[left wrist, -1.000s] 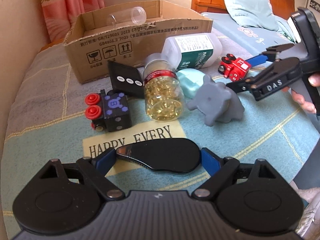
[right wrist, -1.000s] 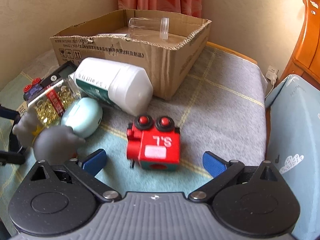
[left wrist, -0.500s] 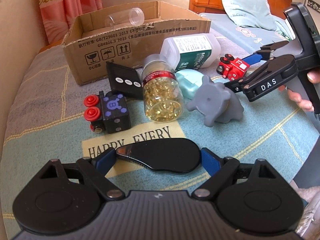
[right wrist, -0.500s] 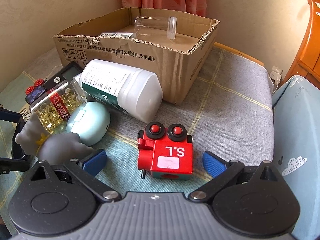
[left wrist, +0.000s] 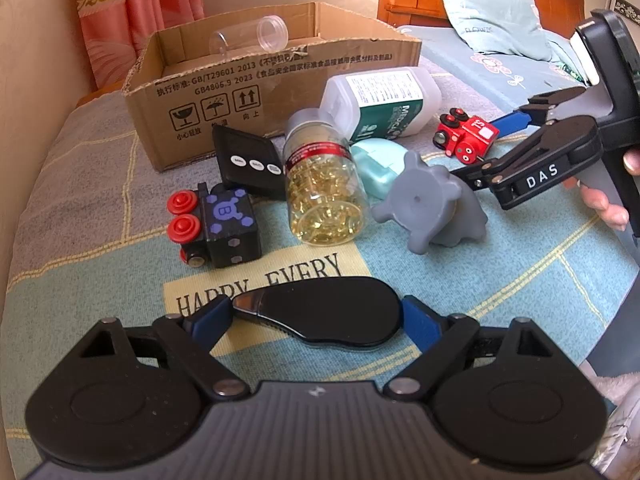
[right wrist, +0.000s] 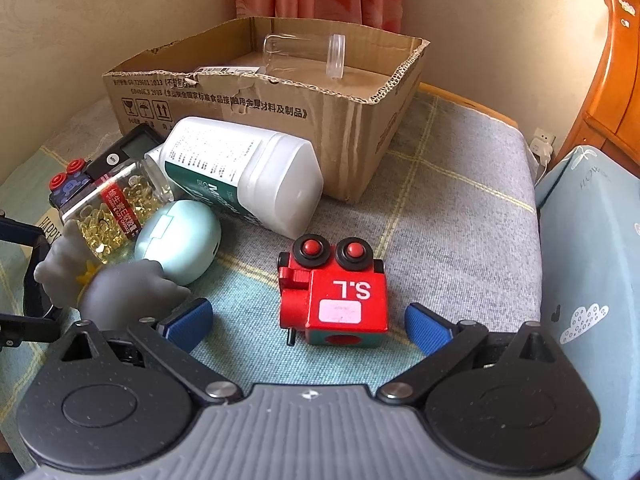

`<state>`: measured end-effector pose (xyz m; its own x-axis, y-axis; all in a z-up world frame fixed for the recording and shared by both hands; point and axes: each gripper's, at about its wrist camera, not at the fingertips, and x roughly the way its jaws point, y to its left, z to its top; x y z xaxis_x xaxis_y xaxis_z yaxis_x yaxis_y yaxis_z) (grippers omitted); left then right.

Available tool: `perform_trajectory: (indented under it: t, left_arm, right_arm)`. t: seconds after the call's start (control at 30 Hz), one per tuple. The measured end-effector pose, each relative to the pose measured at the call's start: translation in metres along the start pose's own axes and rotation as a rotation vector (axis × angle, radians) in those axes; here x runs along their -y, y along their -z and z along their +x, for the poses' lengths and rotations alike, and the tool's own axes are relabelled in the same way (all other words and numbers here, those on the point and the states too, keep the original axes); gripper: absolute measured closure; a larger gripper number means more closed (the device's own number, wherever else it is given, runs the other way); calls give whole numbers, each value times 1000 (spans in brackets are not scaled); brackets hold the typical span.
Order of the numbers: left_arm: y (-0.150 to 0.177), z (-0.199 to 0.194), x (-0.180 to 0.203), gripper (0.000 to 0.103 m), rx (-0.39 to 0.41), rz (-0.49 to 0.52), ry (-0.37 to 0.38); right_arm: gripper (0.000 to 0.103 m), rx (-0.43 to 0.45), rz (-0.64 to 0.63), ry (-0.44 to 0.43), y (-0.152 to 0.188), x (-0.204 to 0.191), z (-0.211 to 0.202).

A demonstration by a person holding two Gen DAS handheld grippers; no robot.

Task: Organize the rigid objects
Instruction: 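Close the right tool on the red toy train while the left tool grasps the black eye mask, then lift the red toy train into the cardboard box and open the right tool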

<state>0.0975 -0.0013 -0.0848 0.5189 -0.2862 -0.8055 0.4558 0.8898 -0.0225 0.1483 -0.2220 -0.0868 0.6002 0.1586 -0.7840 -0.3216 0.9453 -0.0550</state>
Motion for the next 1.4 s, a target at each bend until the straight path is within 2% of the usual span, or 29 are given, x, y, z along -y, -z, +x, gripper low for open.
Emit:
perform_trajectory:
  t: [0.37, 0.57, 1.13, 1.4]
  left_arm:
    - [-1, 0, 0, 13, -1, -1, -1]
    - [0, 1, 0, 13, 0, -2, -1]
    - [-4, -3, 5, 14, -45, 16, -6]
    - [-11, -22, 4, 14, -20, 29, -9]
  right_arm:
    - [32, 32, -2, -3, -5, 1, -7]
    - [45, 31, 8, 19, -6, 4, -8]
    - [47, 6, 40, 41, -7, 3, -20]
    - [47, 1, 44, 47, -9, 6, -36]
